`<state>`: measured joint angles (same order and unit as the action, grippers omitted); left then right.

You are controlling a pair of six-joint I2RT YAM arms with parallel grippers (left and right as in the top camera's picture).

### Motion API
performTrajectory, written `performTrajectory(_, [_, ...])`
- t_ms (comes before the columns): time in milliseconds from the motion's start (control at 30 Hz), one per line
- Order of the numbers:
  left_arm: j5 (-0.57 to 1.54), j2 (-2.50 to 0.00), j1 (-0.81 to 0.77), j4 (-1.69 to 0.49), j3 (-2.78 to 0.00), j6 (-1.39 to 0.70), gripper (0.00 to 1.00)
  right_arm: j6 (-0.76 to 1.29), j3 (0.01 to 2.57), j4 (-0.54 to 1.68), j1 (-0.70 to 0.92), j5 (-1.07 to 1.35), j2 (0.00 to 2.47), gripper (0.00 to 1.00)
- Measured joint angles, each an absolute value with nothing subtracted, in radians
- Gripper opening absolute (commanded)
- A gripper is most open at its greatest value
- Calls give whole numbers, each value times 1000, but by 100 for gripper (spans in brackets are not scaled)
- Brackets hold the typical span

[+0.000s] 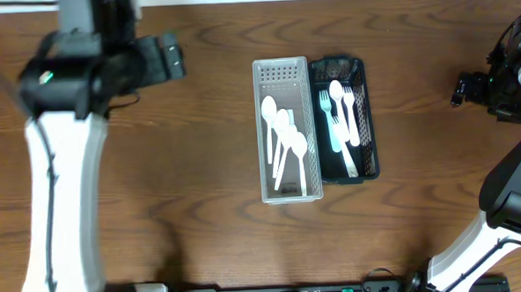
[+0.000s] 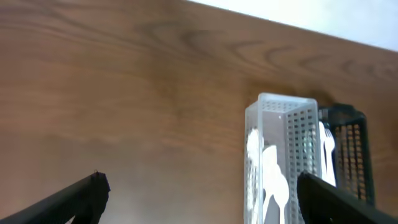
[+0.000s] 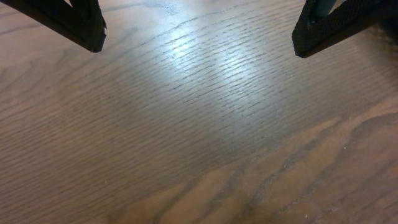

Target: Pack container

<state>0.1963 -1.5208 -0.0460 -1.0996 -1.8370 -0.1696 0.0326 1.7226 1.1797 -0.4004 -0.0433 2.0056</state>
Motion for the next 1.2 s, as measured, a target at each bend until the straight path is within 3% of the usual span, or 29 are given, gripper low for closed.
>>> performTrajectory(200, [196, -1300, -27, -1261, -1814, -152, 98, 33, 1723, 1180, -400, -43, 2006, 99])
performTrajectory(733, [196, -539, -27, -1383, -1597, -206, 98, 33, 1722, 1179, -400, -43, 2006, 99])
performTrajectory(1200, [196, -401, -27, -1557, -1586, -213, 98, 33, 1722, 1180, -400, -43, 2006, 99])
